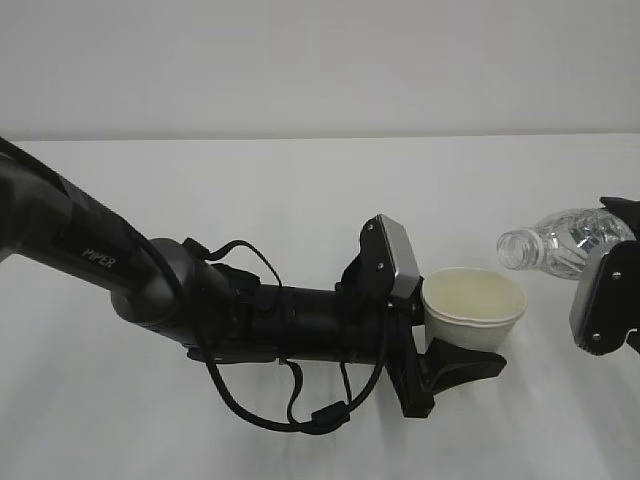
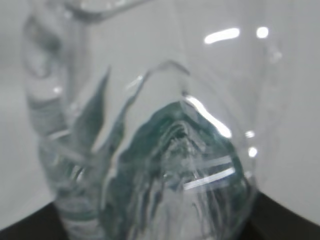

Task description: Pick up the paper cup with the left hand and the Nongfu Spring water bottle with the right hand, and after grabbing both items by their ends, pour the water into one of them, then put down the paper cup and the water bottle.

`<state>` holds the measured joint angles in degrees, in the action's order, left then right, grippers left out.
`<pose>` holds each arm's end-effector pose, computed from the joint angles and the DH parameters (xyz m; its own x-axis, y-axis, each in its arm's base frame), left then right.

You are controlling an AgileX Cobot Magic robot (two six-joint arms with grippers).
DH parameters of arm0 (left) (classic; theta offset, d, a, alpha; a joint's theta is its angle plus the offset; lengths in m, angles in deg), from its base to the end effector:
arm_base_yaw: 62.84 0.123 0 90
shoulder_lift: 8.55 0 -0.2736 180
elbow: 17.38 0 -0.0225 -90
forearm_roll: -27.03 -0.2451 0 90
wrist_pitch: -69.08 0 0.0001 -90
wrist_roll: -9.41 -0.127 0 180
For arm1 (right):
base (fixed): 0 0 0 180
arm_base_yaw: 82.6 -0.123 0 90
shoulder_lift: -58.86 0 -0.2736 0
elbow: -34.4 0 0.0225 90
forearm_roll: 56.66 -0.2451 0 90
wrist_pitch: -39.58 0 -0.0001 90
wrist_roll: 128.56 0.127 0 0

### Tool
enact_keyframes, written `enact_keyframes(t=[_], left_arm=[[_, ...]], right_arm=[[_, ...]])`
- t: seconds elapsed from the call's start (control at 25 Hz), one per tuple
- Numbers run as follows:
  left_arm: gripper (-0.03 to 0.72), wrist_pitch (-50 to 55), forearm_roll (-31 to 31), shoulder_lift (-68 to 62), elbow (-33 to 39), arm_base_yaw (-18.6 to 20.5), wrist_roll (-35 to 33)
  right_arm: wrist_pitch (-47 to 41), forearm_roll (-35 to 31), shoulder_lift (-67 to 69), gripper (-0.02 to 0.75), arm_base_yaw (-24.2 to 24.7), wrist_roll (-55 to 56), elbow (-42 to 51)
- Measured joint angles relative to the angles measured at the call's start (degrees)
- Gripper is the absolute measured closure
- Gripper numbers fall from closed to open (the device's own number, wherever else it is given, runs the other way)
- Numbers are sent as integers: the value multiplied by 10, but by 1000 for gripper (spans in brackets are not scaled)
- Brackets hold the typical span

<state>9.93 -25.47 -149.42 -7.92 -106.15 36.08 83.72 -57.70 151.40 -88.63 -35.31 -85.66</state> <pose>0.2631 -0.3668 0.0700 -0.0632 0.1837 -0.9809 0.9968 0.0588 -0.0532 0.2645 0.0263 0.1493 0.0711 -0.9955 -0.0622 -0.3187 0.0364 -0.9471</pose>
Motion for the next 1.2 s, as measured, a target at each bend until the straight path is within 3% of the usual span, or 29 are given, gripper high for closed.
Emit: enact_keyframes(t=[1.2], left_arm=[[234,-8,-6,0,0,0,12]], right_arm=[[9,-22,0,336,0,-73,-3]])
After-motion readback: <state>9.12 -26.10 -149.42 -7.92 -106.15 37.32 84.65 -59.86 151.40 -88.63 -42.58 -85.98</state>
